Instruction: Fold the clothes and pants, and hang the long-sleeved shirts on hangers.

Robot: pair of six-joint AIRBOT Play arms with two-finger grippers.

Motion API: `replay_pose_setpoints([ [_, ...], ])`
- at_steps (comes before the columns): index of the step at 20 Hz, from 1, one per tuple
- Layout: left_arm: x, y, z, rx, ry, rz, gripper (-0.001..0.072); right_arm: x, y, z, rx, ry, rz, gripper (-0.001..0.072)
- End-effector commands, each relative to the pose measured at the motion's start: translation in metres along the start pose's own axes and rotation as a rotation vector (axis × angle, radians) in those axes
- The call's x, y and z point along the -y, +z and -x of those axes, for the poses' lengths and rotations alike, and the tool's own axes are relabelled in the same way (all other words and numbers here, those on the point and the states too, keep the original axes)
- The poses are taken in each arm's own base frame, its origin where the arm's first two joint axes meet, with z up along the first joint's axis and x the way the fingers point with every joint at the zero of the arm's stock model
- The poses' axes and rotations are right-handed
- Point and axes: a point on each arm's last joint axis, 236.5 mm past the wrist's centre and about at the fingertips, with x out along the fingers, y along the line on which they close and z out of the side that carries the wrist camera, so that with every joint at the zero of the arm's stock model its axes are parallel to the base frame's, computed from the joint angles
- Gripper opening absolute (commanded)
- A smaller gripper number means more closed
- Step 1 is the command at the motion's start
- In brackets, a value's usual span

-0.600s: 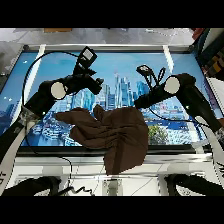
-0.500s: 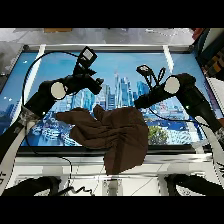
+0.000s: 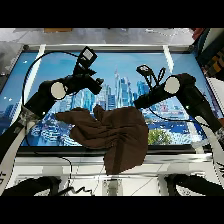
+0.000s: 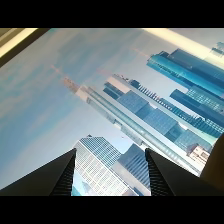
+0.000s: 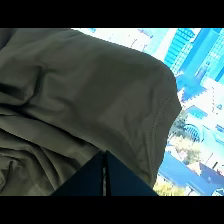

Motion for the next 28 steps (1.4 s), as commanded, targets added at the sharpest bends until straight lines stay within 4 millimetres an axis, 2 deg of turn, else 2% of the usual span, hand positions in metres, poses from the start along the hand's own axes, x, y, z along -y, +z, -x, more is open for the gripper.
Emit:
replay_pose_setpoints([
  [1, -0.001, 0.0, 0.0, 0.001, 0.002, 0.0, 0.047, 0.0, 0.0, 0.0, 0.001, 0.001, 0.0, 0.0013],
  [11, -0.001, 0.0, 0.0, 0.001, 0.002, 0.0, 0.047, -0.002, 0.0, 0.0, -0.001, 0.007, -0.005, 0.0013],
  [14, -0.001, 0.0, 0.0, 0.001, 0.002, 0.0, 0.047, -0.018, -0.019, 0.002, -0.083, 0.07, -0.06, 0.0013],
  [16, -0.001, 0.0, 0.0, 0.001, 0.002, 0.0, 0.047, -0.018, -0.04, 0.006, -0.172, 0.07, -0.055, 0.0013],
  [18, -0.001, 0.0, 0.0, 0.001, 0.002, 0.0, 0.047, -0.01, -0.054, 0.018, -0.21, 0.026, -0.031, 0.0013],
  [23, -0.001, 0.0, 0.0, 0.001, 0.002, 0.0, 0.0471, 0.005, -0.042, 0.079, -0.016, -0.042, -0.023, 0.0013],
  [25, -0.001, 0.0, 0.0, 0.001, 0.002, 0.0, 0.047, 0.019, -0.058, 0.096, -0.002, -0.066, -0.045, 0.0013],
  [28, -0.001, 0.0, 0.0, 0.001, 0.002, 0.0, 0.047, 0.043, -0.112, 0.093, -0.079, -0.082, -0.137, 0.0013],
])
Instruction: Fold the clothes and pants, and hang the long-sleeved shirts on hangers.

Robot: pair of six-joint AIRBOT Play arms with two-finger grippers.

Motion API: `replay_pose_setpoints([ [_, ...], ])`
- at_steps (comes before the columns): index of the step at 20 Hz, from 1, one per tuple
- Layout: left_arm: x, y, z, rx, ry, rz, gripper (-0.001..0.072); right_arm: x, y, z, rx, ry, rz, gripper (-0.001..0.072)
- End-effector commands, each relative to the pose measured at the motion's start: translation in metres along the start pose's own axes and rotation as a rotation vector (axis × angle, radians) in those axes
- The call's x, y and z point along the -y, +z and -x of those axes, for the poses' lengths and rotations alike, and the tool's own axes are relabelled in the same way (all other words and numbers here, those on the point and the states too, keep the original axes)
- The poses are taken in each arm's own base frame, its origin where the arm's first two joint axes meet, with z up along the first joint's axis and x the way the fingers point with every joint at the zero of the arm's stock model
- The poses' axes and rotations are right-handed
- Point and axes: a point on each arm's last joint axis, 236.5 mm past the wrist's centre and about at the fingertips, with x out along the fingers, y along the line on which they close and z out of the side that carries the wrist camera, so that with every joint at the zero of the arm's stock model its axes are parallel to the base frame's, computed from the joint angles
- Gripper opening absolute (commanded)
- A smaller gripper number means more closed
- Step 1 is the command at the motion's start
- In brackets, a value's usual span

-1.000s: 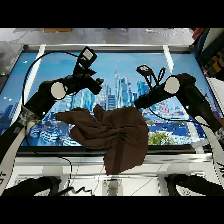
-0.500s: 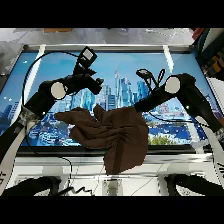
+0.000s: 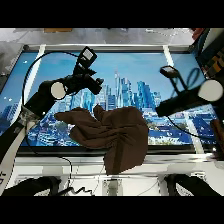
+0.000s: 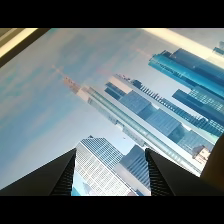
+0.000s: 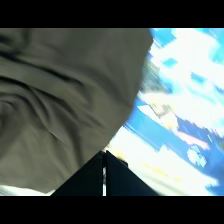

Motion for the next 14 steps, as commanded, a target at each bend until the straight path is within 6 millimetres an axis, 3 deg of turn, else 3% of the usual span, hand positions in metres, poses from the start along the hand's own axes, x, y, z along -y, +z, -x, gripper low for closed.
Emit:
replay_pose_setpoints([
  [1, -0.001, 0.0, 0.0, 0.001, 0.002, 0.0, 0.0471, 0.022, -0.058, -0.004, -0.067, 0.002, -0.098, 0.0013],
  [3, -0.001, 0.0, 0.0, 0.001, 0.001, 0.0, 0.047, 0.012, -0.095, -0.023, -0.127, 0.093, -0.2, 0.0012],
  [6, -0.001, 0.0, 0.0, 0.001, 0.001, 0.0, 0.047, -0.014, -0.135, -0.052, -0.212, 0.219, -0.287, 0.0013],
  [10, -0.001, 0.0, 0.0, 0.001, 0.002, 0.0, 0.047, -0.022, -0.162, -0.083, -0.29, 0.254, -0.354, 0.0014],
  [11, -0.001, 0.0, 0.0, 0.001, 0.002, 0.0, 0.047, -0.021, -0.172, -0.092, -0.315, 0.247, -0.376, 0.0049],
  [13, -0.001, 0.0, 0.0, 0.001, 0.002, 0.0, 0.047, -0.027, -0.189, -0.112, -0.354, 0.267, -0.421, 0.0302],
  [14, -0.001, 0.0, 0.0, 0.001, 0.002, 0.0, 0.0471, -0.032, -0.196, -0.122, -0.364, 0.284, -0.445, 0.0338],
])
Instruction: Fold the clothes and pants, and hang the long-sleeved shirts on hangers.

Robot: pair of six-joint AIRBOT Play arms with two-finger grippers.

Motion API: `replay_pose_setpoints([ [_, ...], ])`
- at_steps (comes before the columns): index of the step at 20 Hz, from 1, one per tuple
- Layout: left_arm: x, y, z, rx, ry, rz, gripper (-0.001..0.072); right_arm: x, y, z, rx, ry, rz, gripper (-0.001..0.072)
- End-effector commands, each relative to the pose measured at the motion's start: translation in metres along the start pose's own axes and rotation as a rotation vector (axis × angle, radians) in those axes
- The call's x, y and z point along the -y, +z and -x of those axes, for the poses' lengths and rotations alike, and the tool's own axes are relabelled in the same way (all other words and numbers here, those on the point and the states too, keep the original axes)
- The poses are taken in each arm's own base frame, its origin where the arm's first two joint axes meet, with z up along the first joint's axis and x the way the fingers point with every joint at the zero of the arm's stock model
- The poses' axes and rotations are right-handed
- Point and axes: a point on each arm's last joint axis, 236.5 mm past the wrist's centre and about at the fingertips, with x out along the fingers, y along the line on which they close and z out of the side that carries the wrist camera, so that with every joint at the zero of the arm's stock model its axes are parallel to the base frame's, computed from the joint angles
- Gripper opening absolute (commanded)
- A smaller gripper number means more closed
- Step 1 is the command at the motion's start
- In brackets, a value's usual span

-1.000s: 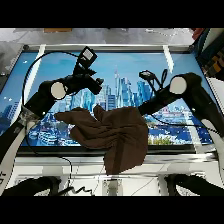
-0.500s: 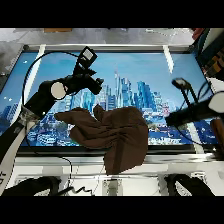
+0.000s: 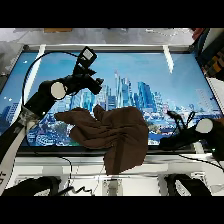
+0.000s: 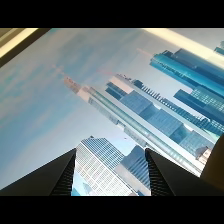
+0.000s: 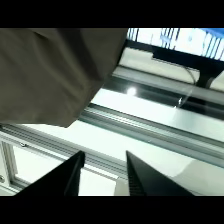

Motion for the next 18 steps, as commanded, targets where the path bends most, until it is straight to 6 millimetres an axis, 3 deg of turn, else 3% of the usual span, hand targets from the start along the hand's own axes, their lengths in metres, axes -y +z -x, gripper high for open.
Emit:
replay_pose_setpoints([
  [1, 0.0, 0.001, 0.0, 0.001, 0.001, -0.001, 0.047, 0.004, -0.015, -0.041, -0.037, 0.052, -0.084, 0.0338],
  [7, 0.001, 0.0, 0.0, 0.0, -0.002, 0.002, 0.047, 0.002, -0.001, -0.065, -0.027, 0.109, -0.112, 0.0347],
  [9, 0.001, 0.0, 0.0, 0.0, -0.002, 0.002, 0.047, 0.004, -0.008, -0.075, -0.093, 0.127, -0.099, 0.0435],
  [14, 0.001, 0.0, 0.0, 0.0, -0.002, 0.002, 0.047, 0.002, -0.017, -0.095, -0.193, 0.184, -0.08, 0.0417],
  [16, 0.001, 0.0, 0.0, 0.0, -0.002, 0.002, 0.047, 0.0, -0.02, -0.099, -0.211, 0.18, -0.037, 0.036],
  [18, 0.001, 0.0, 0.0, 0.0, -0.002, 0.002, 0.047, -0.003, -0.013, -0.106, -0.186, 0.156, 0.002, 0.036],
])
